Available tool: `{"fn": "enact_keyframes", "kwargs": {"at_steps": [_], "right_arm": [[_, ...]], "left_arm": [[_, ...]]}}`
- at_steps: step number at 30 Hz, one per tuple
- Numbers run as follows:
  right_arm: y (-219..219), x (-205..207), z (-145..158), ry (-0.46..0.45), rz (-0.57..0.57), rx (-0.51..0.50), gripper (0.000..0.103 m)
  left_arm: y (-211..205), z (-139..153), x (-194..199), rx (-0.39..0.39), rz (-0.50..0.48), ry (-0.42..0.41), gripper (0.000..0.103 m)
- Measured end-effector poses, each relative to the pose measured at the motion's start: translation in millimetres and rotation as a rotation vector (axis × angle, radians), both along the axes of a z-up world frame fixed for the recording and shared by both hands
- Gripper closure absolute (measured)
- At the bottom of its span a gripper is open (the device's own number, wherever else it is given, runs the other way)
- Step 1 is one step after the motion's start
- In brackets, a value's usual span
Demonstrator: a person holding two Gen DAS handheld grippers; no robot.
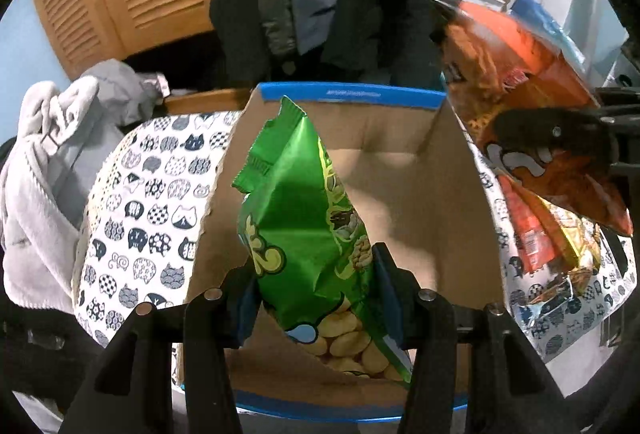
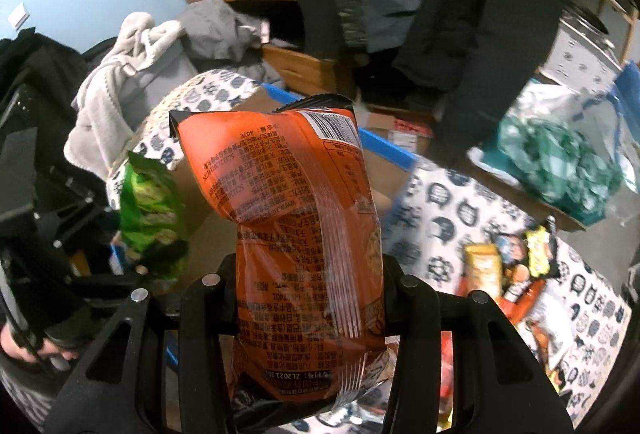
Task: Organize snacks
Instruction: 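Carry both bags into the cardboard box and open both tools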
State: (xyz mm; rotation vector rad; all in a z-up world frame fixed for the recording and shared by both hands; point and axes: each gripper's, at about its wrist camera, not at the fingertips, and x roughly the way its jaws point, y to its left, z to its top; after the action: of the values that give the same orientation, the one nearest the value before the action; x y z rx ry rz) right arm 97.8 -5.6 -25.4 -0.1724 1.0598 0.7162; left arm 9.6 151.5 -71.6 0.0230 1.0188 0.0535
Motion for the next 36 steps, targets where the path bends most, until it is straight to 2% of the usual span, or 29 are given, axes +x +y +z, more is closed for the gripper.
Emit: {"fn": "enact_keyframes", "kwargs": {"at_steps": [5, 14, 17, 18, 20, 21, 24, 28, 36], "right_arm": [[32, 0, -12, 0.029, 0.042, -0.008, 0.058], [60, 4, -34, 0.085, 0.073, -0.030, 0.058], [65, 5, -39, 0.094, 0.078, -0.041, 0.058], [66, 5, -41, 0.097, 0.077, -0.041, 0.058], [67, 6, -42, 0.094, 0.075, -0.044, 0.057], [67, 6, -42, 0.094, 0.074, -0.044, 0.056], [66, 9, -44, 0.115, 0.059, -0.026, 0.053], [65, 9, -45, 0.132, 0.056, -0.018, 0.042], [49, -2, -37, 0.103, 0.067, -0.014, 0.037]], "left_arm": [[10, -10, 0, -0.002, 0.025, 0.032, 0.051], [22, -23, -2, 0.006, 0.059, 0.086, 0.050], [24, -27, -2, 0.011, 0.071, 0.112, 0.045], [24, -27, -2, 0.010, 0.068, 0.113, 0.042], [24, -25, -4, 0.019, 0.075, 0.106, 0.027], [24, -23, -5, 0.026, 0.080, 0.097, 0.026], [24, -17, -6, 0.017, 0.085, 0.082, 0.025], [24, -10, -8, -0.003, 0.091, 0.065, 0.025], [20, -3, -7, -0.048, 0.085, 0.045, 0.025]]}}
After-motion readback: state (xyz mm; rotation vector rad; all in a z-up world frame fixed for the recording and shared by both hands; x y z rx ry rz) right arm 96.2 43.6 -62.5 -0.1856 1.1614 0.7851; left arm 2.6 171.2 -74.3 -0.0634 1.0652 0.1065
